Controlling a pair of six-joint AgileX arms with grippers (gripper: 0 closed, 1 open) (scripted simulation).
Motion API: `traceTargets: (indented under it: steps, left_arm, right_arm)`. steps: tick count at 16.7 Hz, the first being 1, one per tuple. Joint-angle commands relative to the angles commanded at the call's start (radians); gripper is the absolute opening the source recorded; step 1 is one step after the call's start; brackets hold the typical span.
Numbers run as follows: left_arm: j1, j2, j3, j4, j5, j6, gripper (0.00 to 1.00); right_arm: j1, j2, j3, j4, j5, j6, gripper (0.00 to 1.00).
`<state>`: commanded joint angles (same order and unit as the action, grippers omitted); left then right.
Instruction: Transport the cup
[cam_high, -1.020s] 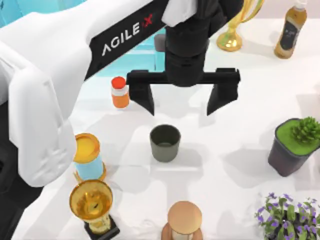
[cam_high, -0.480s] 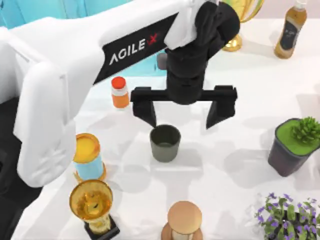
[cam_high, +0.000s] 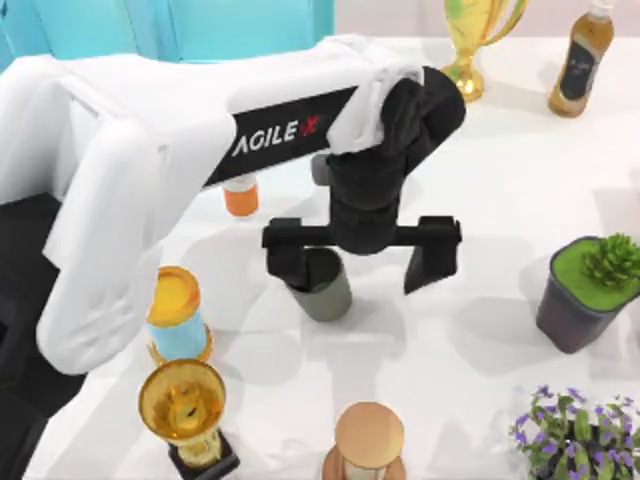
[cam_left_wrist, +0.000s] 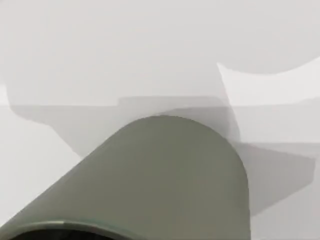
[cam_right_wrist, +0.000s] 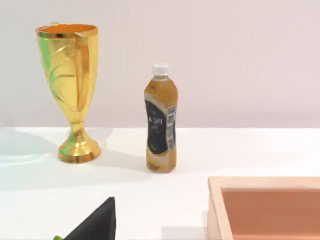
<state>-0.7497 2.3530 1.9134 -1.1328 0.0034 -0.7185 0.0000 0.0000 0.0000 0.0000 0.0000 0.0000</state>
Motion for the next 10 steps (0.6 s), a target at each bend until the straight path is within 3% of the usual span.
traceTargets:
  steps: [2,10]
  left_arm:
    - [0.000,0.000,0.000,0.000,0.000,0.000,1.00]
    - [0.000,0.000,0.000,0.000,0.000,0.000,0.40]
  right_arm:
    - [0.000,0.000,0.000,0.000,0.000,0.000,1.00]
    - [0.000,0.000,0.000,0.000,0.000,0.000,1.00]
